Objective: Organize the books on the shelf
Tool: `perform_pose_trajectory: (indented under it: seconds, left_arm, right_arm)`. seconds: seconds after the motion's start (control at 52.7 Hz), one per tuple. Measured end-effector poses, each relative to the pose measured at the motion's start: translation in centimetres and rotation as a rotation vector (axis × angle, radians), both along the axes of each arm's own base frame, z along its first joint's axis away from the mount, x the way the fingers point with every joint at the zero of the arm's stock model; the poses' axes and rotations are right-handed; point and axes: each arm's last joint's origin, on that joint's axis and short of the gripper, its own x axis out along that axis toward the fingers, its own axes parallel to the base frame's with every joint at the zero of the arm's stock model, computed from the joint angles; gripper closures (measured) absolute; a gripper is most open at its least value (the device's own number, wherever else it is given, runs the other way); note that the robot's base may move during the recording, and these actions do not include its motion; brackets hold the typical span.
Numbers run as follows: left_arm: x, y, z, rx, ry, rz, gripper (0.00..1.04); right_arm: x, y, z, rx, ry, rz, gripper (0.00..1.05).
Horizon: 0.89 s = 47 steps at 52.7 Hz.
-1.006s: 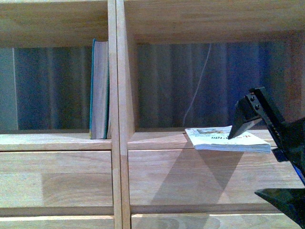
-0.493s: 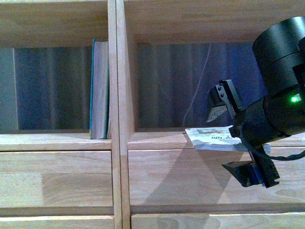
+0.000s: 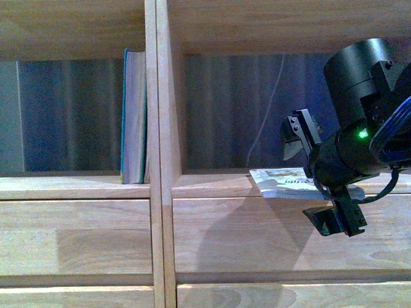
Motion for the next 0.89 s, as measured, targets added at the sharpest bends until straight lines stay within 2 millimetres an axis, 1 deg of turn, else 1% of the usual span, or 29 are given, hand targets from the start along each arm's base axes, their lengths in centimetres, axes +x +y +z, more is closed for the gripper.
perform_pose_trajectory:
  seconds: [0.095, 0.474, 0.512, 0.588, 0.664, 0.702, 0.74, 0.892]
  left_arm:
    - [0.0, 0.0, 0.0, 0.0, 0.0, 0.0, 0.07]
    - [0.0, 0.0, 0.0, 0.0, 0.0, 0.0, 0.07]
    - [0.0, 0.0, 0.0, 0.0, 0.0, 0.0, 0.07]
    - [0.0, 0.0, 0.0, 0.0, 0.0, 0.0, 0.07]
    - [0.0, 0.0, 0.0, 0.0, 0.0, 0.0, 0.07]
    - [0.0, 0.0, 0.0, 0.0, 0.0, 0.0, 0.07]
    - [0.0, 0.0, 0.0, 0.0, 0.0, 0.0, 0.07]
    - [0.0, 0.0, 0.0, 0.0, 0.0, 0.0, 0.07]
  right_arm:
    - [0.3, 0.02, -0.23, -0.007, 0.011, -0.011, 0.08]
    - [0.46, -0.02, -0.48, -0.019, 0.015, -0.027, 0.59]
    - [0.48, -0.04, -0.42, -0.017, 0.009, -0.028, 0.68]
    - [0.52, -0.03, -0.29, -0.014, -0.005, -0.028, 0.81]
    - [0.56, -0.1, -0.17, -0.01, -0.017, -0.025, 0.91]
    - [0.58, -0.13, -0.1, -0.007, -0.023, -0.023, 0.95]
    - [0.55, -0.16, -0.06, -0.006, -0.027, -0.021, 0.97]
    - [0.32, -0.43, 0.04, 0.0, -0.033, -0.012, 0.97]
